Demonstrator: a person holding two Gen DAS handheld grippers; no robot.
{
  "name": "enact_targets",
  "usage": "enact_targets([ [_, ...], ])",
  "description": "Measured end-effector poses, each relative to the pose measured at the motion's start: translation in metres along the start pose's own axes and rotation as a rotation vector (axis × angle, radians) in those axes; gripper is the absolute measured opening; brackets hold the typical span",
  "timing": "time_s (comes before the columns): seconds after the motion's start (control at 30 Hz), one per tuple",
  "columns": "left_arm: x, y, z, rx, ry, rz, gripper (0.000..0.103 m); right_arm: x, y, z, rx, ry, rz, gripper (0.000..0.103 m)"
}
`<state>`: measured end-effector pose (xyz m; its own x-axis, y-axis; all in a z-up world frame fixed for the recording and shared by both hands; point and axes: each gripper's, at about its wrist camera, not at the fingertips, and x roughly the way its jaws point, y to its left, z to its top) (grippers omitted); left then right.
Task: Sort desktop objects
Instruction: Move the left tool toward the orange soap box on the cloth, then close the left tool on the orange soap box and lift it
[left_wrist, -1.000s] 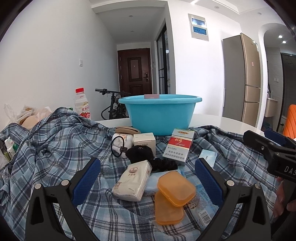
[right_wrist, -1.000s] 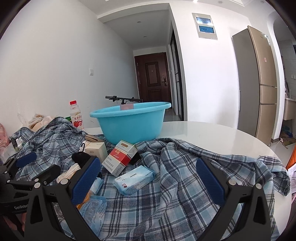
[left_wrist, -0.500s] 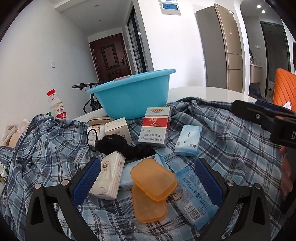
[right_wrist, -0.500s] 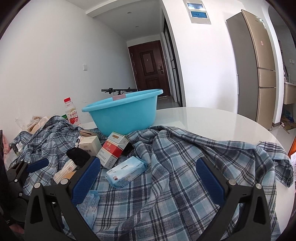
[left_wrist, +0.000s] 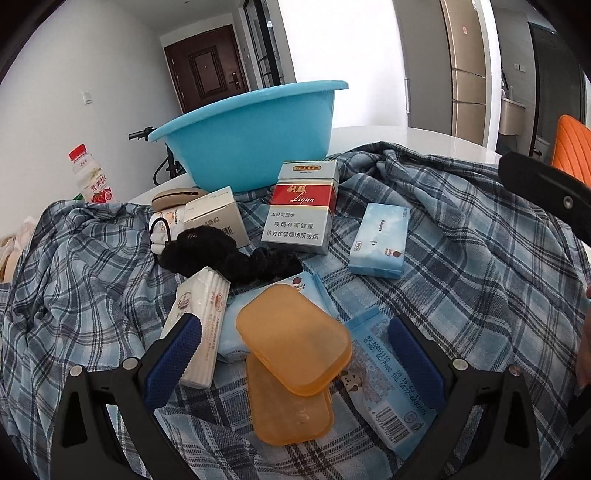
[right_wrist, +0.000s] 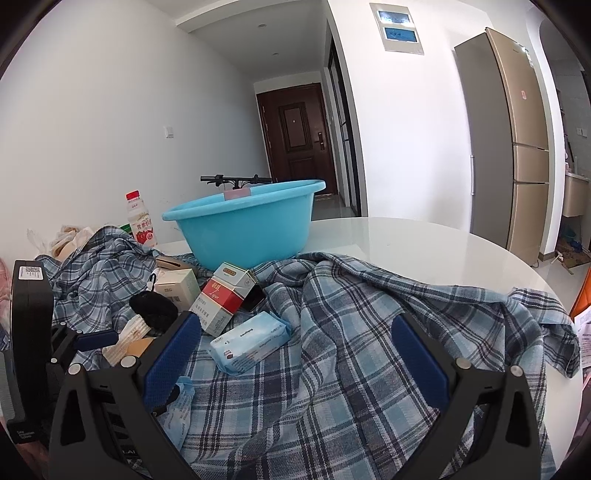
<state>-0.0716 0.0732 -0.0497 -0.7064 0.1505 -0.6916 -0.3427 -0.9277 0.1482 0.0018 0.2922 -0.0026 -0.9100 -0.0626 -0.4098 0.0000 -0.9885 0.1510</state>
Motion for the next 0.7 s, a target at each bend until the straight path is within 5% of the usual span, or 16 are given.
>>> enact_targets([
  [0.27,0.003,0.019,-0.001,-0.098,0.014,-0.025,0.097,-0.001,0.002,-0.001,-0.015,-0.007,-0.009,0.103],
  [0.47,-0.003,0.021,-0.002,-0.113,-0.009,0.021,0.075,-0.001,0.004,-0.001,-0.021,-0.006,-0.014,0.103],
  [0.63,-0.01,0.026,-0.003,-0.144,-0.035,0.067,0.045,-0.001,0.006,-0.001,-0.033,-0.01,-0.012,0.103],
  [0.7,-0.01,0.026,-0.003,-0.146,-0.037,0.072,0.045,-0.001,0.007,-0.001,-0.039,-0.008,-0.007,0.103],
])
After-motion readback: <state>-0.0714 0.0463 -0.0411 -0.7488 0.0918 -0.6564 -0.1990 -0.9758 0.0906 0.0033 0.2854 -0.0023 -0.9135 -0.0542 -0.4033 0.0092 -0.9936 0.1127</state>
